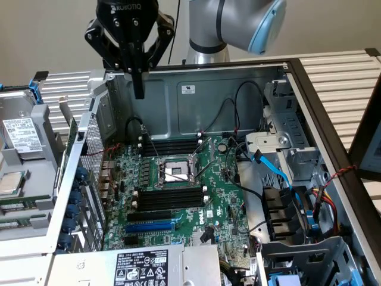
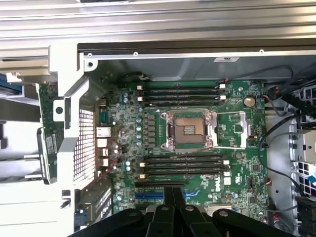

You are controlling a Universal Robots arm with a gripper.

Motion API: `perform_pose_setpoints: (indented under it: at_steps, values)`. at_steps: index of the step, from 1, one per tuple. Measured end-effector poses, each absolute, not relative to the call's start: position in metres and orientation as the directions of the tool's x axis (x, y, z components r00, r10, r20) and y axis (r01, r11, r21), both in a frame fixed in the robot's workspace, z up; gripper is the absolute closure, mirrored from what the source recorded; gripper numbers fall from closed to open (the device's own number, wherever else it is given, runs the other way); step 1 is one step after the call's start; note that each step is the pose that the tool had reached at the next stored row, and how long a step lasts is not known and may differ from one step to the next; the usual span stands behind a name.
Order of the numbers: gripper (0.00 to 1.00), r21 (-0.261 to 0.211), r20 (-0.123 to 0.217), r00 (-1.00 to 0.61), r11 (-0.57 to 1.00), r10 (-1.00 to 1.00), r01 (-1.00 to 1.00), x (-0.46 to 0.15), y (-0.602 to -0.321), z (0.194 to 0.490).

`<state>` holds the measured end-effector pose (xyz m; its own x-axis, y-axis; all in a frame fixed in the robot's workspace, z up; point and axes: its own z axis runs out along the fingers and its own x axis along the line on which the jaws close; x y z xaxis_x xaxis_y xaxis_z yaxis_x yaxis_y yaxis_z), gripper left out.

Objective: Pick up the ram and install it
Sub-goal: 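Reach for the ram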

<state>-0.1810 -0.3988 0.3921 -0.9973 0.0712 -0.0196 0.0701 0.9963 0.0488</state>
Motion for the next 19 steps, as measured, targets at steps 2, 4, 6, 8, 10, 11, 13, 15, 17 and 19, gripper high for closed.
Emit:
perform_pose_setpoints:
  at_steps: [2,4,6,8,10,11,13,15,17,19]
  values:
    - [0.89,0.049,-0.020,-0.997,0.996,0.071,0.070,-0.190,-0.399,0.392]
    - [0.89,0.049,-0.020,-0.997,0.996,0.071,0.070,-0.199,-0.399,0.391]
    - [0.89,0.049,-0.020,-0.997,0.996,0.071,0.070,-0.208,-0.399,0.391]
    - [0.89,0.049,-0.020,-0.997,0.996,0.071,0.070,-0.217,-0.399,0.391]
    - [0.89,0.049,-0.020,-0.997,0.996,0.071,0.070,-0.227,-0.399,0.391]
    - [0.89,0.049,-0.020,-0.997,0.996,0.071,0.070,-0.231,-0.399,0.391]
    - [0.89,0.049,-0.020,-0.997,0.996,0.071,0.070,-0.240,-0.399,0.391]
    - [0.89,0.049,-0.020,-0.997,0.996,0.071,0.070,-0.249,-0.399,0.390]
    - [0.89,0.049,-0.020,-0.997,0.996,0.071,0.070,-0.258,-0.399,0.390]
    - [0.89,0.049,-0.020,-0.997,0.996,0.071,0.070,-0.267,-0.399,0.390]
